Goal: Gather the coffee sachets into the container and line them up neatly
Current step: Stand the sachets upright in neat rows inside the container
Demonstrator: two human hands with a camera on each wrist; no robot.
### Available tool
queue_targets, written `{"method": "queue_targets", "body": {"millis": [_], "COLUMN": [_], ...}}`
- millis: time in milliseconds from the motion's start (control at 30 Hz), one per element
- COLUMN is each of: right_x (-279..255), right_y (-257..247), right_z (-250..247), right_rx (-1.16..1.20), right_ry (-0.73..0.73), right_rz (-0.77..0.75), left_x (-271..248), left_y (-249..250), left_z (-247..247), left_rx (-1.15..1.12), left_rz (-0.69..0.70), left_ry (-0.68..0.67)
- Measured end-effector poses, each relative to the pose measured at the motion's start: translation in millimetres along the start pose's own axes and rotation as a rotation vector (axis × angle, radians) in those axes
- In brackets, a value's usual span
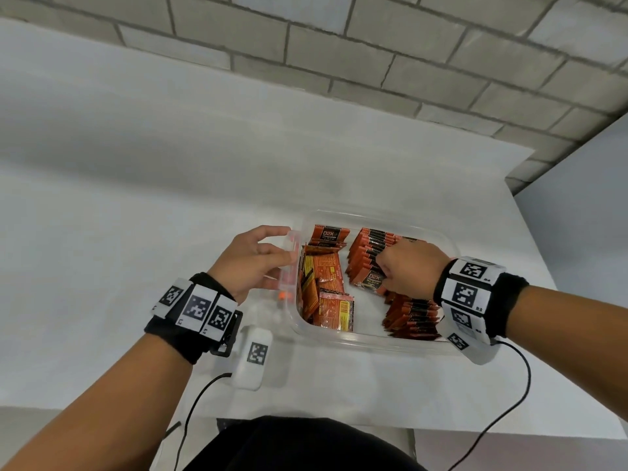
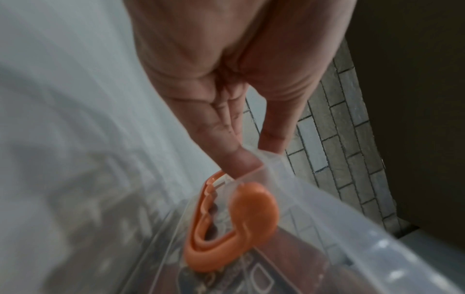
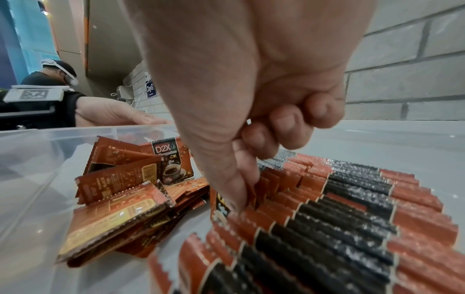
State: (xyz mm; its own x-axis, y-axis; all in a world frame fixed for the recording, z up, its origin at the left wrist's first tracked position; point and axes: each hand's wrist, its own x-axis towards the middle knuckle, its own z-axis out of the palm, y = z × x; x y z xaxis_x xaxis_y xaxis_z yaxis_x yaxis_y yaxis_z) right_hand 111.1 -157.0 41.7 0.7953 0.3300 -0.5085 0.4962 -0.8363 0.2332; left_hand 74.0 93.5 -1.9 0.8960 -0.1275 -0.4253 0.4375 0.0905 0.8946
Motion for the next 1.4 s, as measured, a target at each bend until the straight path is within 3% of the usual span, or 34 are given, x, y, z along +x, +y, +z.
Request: {"method": "queue_targets", "body": {"millis": [967, 1300, 1400], "right_x": [-3.6, -22.4, -26.5], "right_y": [12.0, 17.1, 4.1], "right_z": [-2.9, -15.8, -16.6], "right_rx": [0.192, 0.379, 0.569], "right_ry": [0.048, 0.131, 0.093], "right_rz": [0.088, 0.124, 0.066], "left_x": [-0.6, -0.2, -0.5], "left_y": [-2.0, -2.6, -4.0], "left_z": [1.5, 0.4, -0.1], "left_rx": [-0.026, -0.037, -0.034], "left_rz": [0.006, 0.008, 0.011], "left_ry": [-0.001, -0.006, -0.007]}}
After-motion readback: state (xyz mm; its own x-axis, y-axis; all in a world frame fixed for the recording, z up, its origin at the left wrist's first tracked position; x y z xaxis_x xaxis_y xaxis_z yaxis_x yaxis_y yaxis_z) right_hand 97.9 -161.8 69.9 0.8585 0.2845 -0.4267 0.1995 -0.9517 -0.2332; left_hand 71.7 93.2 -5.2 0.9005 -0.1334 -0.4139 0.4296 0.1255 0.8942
